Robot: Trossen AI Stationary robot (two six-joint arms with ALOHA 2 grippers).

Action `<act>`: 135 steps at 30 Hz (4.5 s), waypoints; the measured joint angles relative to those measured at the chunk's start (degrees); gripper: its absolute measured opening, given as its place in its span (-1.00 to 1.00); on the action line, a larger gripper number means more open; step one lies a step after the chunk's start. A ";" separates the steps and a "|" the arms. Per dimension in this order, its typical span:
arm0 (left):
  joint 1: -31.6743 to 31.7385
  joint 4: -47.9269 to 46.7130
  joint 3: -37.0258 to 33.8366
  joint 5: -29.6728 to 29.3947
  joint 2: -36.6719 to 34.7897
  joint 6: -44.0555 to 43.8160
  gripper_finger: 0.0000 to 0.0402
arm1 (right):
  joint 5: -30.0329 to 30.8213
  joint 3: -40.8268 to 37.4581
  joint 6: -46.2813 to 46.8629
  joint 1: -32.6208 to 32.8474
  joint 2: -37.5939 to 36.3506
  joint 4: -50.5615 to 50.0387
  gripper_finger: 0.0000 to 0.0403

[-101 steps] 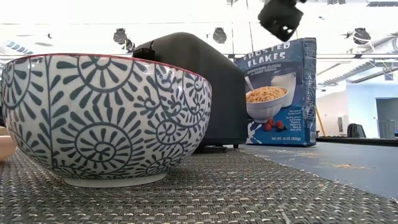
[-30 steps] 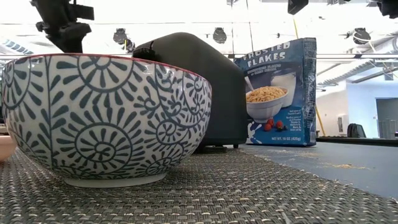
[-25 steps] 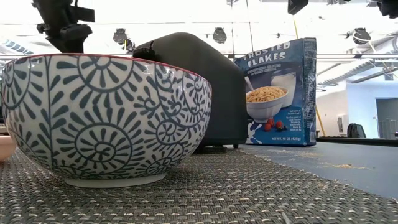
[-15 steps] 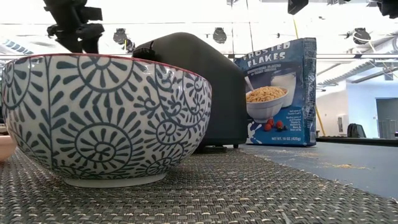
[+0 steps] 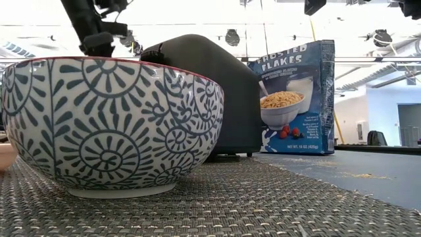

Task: Arrange a breakfast setting
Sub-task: Put the red apple on the gray tablemat to the top of the light orange plate

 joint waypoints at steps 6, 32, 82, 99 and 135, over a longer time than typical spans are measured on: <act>0.51 -2.67 0.00 0.96 6.05 3.87 0.81 | -0.09 0.00 0.00 0.02 0.00 0.00 0.39; 0.30 -9.32 -0.02 2.03 19.72 4.87 0.81 | -0.26 0.00 0.00 0.00 0.00 -0.02 0.39; 0.23 -5.75 -0.07 1.88 34.41 4.39 0.37 | -0.27 0.00 0.01 0.01 -0.02 0.00 0.38; 0.17 -11.53 -0.02 1.92 34.41 3.46 0.33 | -0.27 0.00 0.02 0.00 -0.02 0.00 0.38; -16.27 -9.16 0.22 6.39 -6.14 -42.37 0.33 | -0.26 0.00 0.01 0.01 -0.02 -0.03 0.38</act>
